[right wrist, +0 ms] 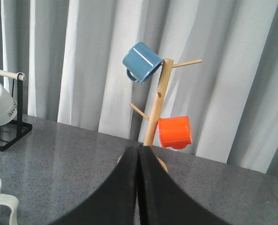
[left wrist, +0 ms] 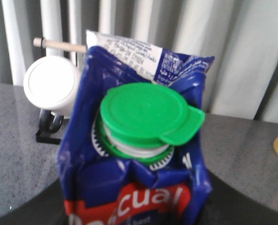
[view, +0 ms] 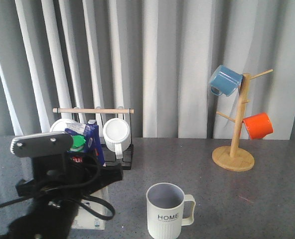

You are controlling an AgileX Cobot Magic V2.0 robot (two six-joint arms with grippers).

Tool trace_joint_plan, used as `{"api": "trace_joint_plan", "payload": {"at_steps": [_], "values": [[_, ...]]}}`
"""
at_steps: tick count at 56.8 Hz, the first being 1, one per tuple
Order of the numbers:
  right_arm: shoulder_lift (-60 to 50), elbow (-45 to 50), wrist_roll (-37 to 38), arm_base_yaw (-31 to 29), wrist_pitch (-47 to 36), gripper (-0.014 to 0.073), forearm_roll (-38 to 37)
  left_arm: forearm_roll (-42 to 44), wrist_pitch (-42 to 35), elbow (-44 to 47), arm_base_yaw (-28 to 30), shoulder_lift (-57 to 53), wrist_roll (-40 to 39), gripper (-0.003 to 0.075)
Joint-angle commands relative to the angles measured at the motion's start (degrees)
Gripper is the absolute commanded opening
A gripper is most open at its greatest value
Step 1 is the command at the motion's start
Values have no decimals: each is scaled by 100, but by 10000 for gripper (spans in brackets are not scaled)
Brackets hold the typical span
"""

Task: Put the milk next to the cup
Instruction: 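Carry the milk carton with the left gripper beside the white mug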

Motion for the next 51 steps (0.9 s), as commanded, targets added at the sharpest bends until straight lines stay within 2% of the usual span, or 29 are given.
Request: {"api": "trace_joint_plan", "payload": {"at_steps": [1,15,43,51], "values": [[-28,-182,-18,-50,-410,-8,-61,60,-415,-450,-340,297,122,-3],[-28,-182,-18,-50,-410,-8,-61,41,-421,-1080,-710,978,109,0],[-28,-182,-18,-50,-410,-8,-61,70,-814,-1198,-694,1317,-3,3],[-28,-182,-18,-50,-410,-8,-61,44,-814,-1198,-624,1482,-292,3]]}}
